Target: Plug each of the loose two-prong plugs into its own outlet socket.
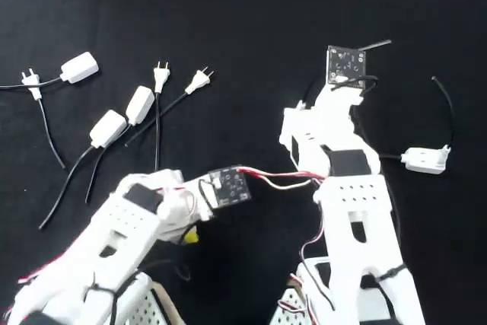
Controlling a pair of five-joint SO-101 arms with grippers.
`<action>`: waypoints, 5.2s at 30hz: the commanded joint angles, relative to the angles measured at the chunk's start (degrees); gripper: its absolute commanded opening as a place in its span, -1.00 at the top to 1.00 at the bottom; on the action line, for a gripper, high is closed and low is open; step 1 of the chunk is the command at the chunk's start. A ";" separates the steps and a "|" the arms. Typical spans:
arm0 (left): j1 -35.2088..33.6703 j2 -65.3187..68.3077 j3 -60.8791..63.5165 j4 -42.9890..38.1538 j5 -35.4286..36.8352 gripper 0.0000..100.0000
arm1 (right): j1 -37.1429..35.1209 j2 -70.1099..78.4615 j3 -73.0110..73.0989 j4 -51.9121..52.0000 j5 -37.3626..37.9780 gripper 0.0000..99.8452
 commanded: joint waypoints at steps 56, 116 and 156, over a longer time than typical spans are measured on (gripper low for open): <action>-2.42 6.24 -2.59 -3.96 -41.05 0.42 | 0.26 -10.68 2.24 1.85 1.67 0.98; 3.91 5.10 -9.63 -9.58 17.05 0.19 | 5.54 -10.77 1.10 2.11 1.49 0.98; -47.43 -66.29 24.04 22.07 19.52 0.27 | -27.52 -10.33 33.54 -33.67 3.34 0.98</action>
